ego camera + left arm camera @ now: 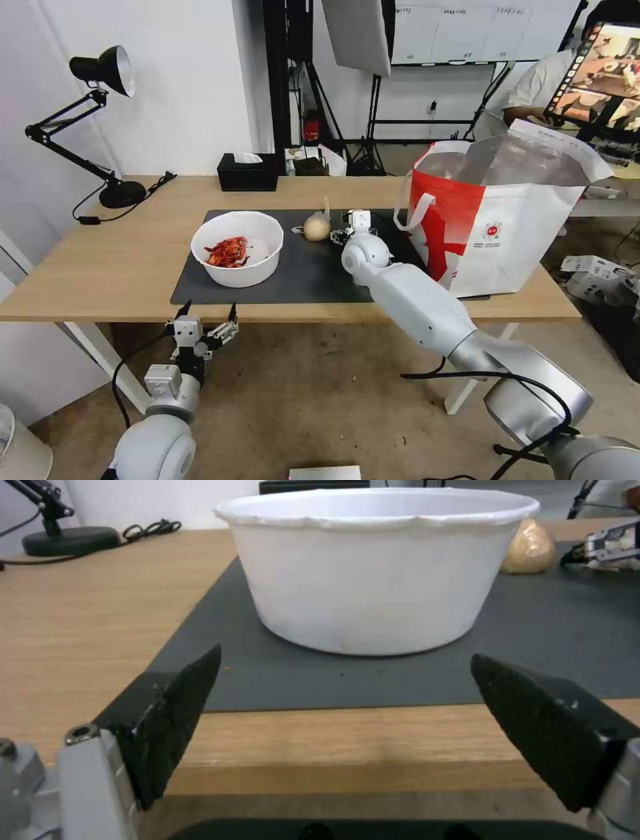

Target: Pick up the trash from the table and place it into the takeout bag.

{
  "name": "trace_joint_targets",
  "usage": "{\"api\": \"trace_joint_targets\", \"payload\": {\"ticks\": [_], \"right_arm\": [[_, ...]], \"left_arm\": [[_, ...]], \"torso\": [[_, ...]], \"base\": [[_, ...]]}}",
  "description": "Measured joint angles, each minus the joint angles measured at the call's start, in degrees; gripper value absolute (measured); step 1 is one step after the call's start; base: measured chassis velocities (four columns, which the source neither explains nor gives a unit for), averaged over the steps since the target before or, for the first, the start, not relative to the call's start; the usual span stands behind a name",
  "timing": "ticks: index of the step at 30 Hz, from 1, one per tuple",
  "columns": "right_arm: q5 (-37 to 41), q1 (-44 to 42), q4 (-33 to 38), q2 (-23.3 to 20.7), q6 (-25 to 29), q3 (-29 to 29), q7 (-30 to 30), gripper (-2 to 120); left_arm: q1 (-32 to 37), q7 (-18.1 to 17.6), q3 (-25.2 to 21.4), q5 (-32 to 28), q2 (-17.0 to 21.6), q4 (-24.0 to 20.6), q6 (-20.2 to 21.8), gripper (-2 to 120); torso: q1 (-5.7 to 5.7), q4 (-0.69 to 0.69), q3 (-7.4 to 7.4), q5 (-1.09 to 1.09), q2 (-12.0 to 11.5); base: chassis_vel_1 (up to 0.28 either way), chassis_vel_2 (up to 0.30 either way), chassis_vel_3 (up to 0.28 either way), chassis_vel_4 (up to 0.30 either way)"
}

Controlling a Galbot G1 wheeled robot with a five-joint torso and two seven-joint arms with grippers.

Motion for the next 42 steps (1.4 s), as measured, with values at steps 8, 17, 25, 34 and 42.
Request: {"api": "trace_joint_targets", "payload": {"ticks": [8,17,25,34,42], "right_arm": [[-0.3,-1.4,0.6,-0.2,1.5,0.7,-0.3,44],[-3.2,-2.6,1.2,-1.7,5.7,0.9,-2.5,10],[-9.4,-4.8,7.1,-5.4,13.3,0.6,-7.7,0],[-15.7,-12.8,25.8,-13.4,27.5,5.5,-16.2,0],[-18.0,-13.5,34.8,-18.2,32.5,11.7,-12.8,0]], "left_arm": [[0.2,0.0,0.0,0.0,0.0,-0.1,0.0,100],[0.3,-0.1,0.0,0.0,0.2,-0.3,0.0,100],[0.3,-0.1,0.2,0.1,0.1,-0.5,0.0,100],[0.8,-0.1,-0.2,0.1,-0.1,-1.2,-0.1,100],[0.7,-1.0,0.3,-0.6,-0.5,-1.9,0.2,100]], "torso": [[-0.01,0.04,-0.01,0.0,0.0],[0.01,-0.05,0.03,-0.01,0.0],[0.02,-0.01,0.03,0.0,0.0],[0.01,-0.03,0.01,0.0,0.0],[0.01,-0.02,0.01,0.02,0.0]], "base": [[0.0,0.0,0.0,0.0],[0.0,0.0,0.0,0.0],[0.0,0.0,0.0,0.0],[0.0,0.0,0.0,0.0],[0.0,0.0,0.0,0.0]]}}
